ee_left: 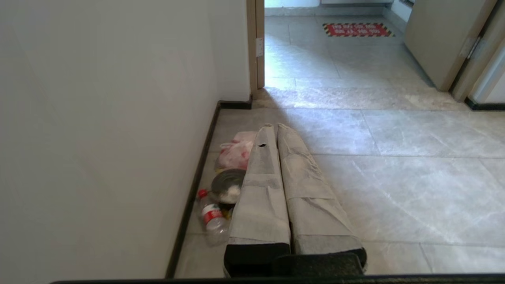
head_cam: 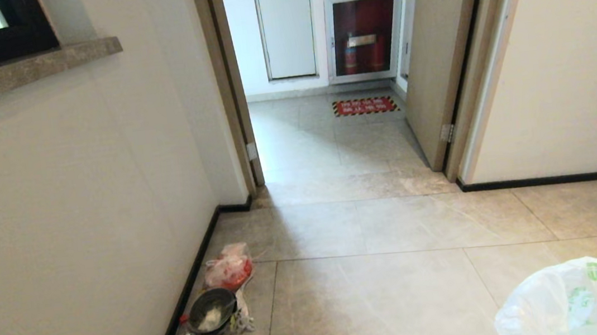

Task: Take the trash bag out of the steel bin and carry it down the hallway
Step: Put the trash bag at the door

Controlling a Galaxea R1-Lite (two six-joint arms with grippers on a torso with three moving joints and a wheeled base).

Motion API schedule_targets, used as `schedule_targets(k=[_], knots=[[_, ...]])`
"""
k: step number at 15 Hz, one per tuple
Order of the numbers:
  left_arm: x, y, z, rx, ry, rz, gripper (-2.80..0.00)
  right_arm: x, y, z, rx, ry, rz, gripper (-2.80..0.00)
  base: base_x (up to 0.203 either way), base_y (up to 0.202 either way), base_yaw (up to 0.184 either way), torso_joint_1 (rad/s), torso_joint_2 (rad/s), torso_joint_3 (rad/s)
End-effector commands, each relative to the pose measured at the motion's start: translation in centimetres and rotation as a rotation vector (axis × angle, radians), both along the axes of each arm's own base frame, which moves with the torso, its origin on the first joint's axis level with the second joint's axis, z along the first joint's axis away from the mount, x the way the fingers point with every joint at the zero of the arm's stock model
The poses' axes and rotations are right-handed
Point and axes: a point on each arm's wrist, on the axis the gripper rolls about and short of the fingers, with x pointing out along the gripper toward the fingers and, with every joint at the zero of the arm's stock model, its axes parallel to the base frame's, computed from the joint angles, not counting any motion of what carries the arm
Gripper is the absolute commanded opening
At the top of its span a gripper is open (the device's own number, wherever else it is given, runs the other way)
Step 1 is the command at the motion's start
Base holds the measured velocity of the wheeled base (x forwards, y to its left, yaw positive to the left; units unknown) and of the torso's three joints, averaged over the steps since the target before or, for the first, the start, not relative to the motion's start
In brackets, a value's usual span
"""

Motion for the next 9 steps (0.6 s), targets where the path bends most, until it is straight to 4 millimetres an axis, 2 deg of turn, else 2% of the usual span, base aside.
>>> schedule_targets(k=[1,2,5,9], knots=[[0.00,0.00,0.01,-0.003,-0.001,0.001,-2.80,0.01,0.00,-0.01,0.000,0.002,0.002,-2.80,0.140,-0.142,0.005,-0.002,0.01,0.012],[0.00,0.00,-0.01,-0.007,0.000,0.001,-2.80,0.00,0.00,-0.01,0.000,0.000,0.002,-2.80,0.107,-0.172,0.021,0.002,0.00,-0.001],[0.00,0.00,-0.01,-0.007,0.001,0.001,-2.80,-0.01,0.00,0.03,0.001,-0.001,0.002,-2.80,0.009,-0.102,0.001,0.000,0.00,0.000],[0.00,0.00,0.01,-0.006,-0.001,0.001,-2.80,-0.01,0.00,0.02,0.002,-0.001,0.002,-2.80,0.000,-0.191,-0.001,0.002,0.00,0.001]])
